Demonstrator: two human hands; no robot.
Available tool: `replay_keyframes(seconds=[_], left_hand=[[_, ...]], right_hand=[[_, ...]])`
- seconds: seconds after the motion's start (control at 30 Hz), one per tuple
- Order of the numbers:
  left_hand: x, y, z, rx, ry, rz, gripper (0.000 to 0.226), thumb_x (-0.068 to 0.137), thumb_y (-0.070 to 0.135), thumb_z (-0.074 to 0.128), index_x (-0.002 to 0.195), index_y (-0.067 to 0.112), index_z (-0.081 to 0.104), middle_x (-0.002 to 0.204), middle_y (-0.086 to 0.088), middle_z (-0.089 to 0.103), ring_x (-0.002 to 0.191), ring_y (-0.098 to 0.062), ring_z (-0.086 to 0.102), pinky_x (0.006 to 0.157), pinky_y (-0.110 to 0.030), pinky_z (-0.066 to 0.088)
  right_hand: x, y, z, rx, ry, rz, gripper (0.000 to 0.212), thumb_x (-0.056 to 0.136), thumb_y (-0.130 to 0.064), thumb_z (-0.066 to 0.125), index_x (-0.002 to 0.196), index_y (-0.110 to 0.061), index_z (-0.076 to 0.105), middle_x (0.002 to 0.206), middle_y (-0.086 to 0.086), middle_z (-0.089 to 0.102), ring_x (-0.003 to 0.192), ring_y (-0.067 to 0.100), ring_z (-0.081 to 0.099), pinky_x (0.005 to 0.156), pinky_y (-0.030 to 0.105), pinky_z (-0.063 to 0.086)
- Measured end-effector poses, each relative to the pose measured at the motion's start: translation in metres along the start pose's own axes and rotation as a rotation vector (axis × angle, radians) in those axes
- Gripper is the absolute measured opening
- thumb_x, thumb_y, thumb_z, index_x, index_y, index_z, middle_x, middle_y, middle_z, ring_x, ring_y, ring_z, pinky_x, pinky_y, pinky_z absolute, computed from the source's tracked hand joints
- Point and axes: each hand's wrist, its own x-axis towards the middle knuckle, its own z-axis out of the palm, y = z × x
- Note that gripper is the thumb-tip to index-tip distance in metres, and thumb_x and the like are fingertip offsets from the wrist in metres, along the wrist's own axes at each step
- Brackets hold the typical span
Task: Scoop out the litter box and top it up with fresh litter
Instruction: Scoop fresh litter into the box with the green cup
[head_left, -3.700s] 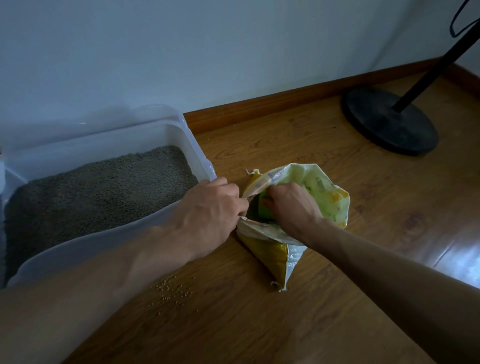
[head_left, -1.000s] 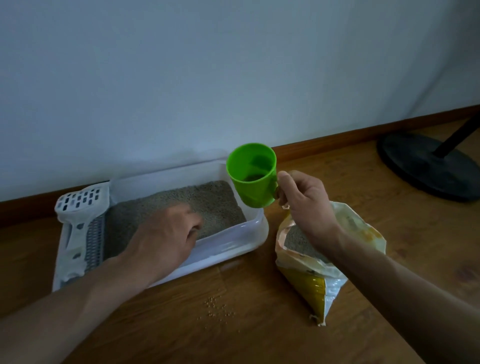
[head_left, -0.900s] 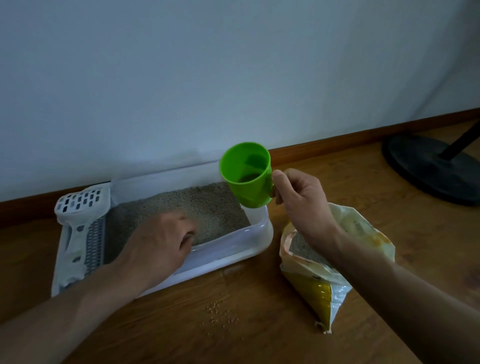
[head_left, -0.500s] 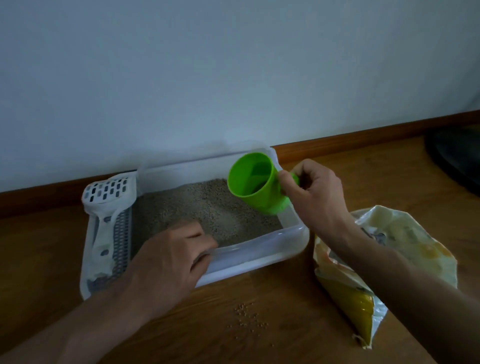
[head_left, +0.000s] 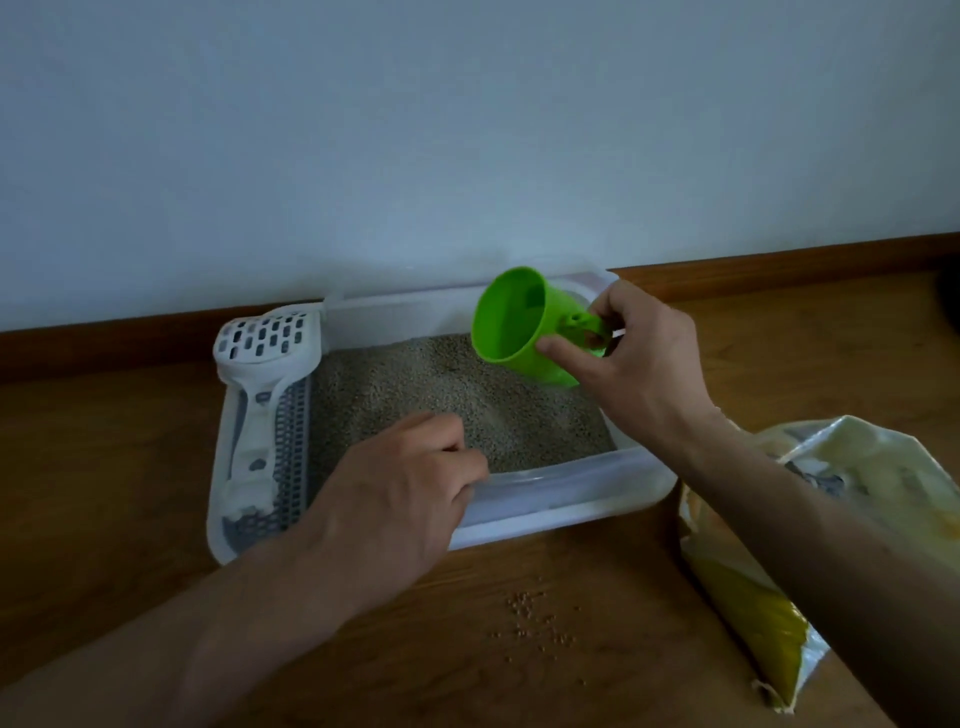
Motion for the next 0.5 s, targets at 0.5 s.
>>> replay_keyframes(seconds=[0.5], left_hand=[[-0.001, 0.005, -0.001, -0.005, 0.017, -0.018, 0.006, 0.09, 0.021, 0.066, 0.091, 0.023, 0.072, 0.087, 0.013, 0.049, 0.086, -0.007, 0.05, 0.069, -0.032, 0.054]], right_hand=[[0.01, 0.022, -0.034, -0.282, -0.112, -0.51, 0.04, 0.065, -0.018, 0.089, 0.076, -0.008, 0.052, 0.076, -0.003, 0.043, 0.071, 0.017, 0.039, 0.056, 0.031, 0.035]])
